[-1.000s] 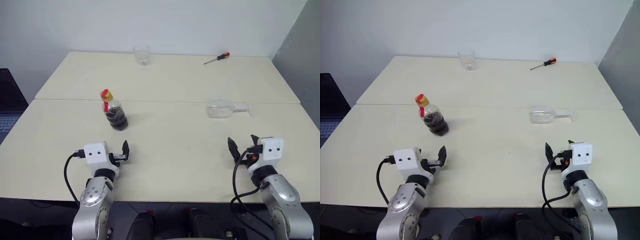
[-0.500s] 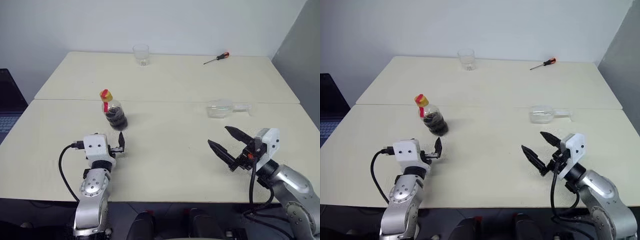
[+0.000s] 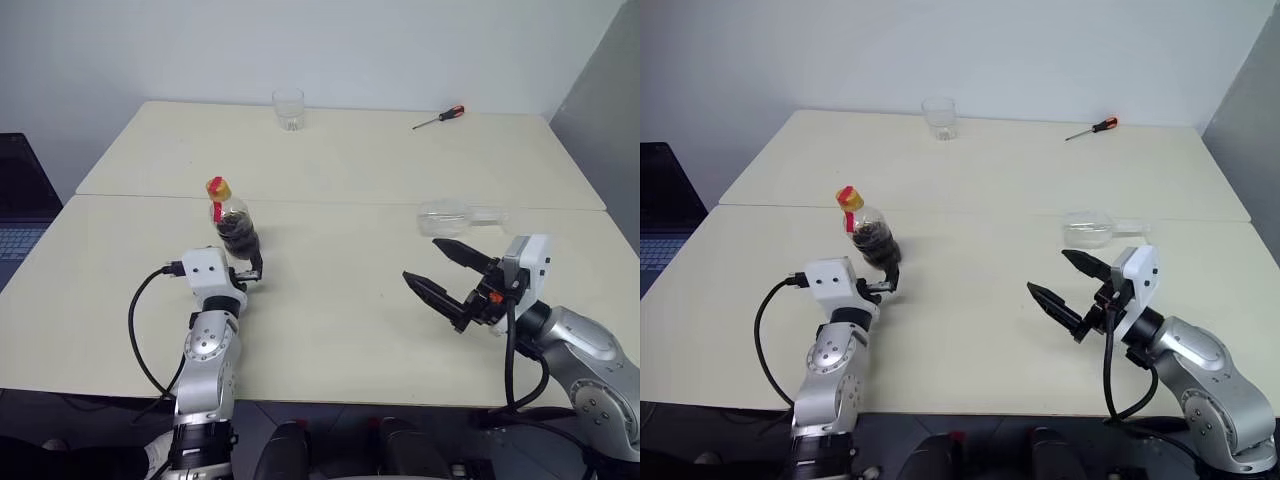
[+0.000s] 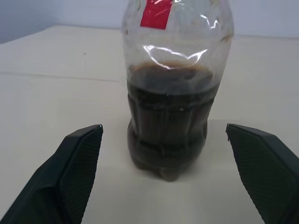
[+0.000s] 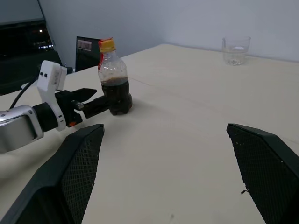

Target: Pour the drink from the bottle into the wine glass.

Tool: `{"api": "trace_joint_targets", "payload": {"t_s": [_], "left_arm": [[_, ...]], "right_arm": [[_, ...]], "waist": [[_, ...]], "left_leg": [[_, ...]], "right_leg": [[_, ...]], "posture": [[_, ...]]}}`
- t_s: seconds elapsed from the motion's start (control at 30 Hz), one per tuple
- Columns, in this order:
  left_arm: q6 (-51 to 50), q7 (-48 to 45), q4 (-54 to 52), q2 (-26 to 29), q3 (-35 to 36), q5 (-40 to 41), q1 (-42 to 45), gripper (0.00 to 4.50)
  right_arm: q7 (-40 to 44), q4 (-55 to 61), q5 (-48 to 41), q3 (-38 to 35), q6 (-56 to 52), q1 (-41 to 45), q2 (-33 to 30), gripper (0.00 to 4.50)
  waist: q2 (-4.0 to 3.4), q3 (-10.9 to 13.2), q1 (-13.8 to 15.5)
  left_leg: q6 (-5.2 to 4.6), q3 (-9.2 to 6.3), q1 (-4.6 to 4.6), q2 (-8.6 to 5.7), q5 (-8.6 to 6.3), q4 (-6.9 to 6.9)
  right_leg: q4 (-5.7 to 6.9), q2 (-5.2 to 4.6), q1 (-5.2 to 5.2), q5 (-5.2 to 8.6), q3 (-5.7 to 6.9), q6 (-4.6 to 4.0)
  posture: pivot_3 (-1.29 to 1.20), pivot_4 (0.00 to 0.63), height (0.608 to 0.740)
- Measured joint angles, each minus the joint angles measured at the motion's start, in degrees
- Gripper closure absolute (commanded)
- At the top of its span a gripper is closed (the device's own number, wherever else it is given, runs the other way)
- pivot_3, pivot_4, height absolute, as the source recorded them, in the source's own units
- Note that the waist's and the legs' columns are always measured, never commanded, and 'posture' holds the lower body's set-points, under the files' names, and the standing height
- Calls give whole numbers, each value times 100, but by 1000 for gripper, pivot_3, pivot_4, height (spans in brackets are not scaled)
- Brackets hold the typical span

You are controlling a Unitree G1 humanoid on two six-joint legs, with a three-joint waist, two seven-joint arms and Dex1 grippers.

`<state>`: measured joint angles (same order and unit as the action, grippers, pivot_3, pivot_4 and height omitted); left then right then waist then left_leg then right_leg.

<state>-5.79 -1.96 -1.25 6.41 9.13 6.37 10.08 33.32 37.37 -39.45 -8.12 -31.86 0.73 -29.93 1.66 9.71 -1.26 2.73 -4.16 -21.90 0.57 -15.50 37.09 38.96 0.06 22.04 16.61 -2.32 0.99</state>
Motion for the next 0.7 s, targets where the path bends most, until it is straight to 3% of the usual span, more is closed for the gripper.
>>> {"api": "trace_joint_targets", "payload": {"t_s": [0.27, 0.7], "left_arm": [[332, -168, 915, 171, 37, 17, 872, 0], [757, -391, 1924, 291, 198, 60, 1512, 0]], "right_arm": [[-120, -2, -1, 45, -7, 60, 2, 8], [-232, -1, -3, 44, -8, 41, -3, 8]], "waist": [[0, 0, -1], [1, 0, -2]], "left_leg": [[0, 0, 0, 0, 0, 0], [0, -2, 0, 0, 1, 2]], "right_leg": [[0, 2, 1, -1, 3, -1], [2, 0, 1, -2, 7, 0]], "posture": [[0, 150, 740], [0, 150, 740]]}}
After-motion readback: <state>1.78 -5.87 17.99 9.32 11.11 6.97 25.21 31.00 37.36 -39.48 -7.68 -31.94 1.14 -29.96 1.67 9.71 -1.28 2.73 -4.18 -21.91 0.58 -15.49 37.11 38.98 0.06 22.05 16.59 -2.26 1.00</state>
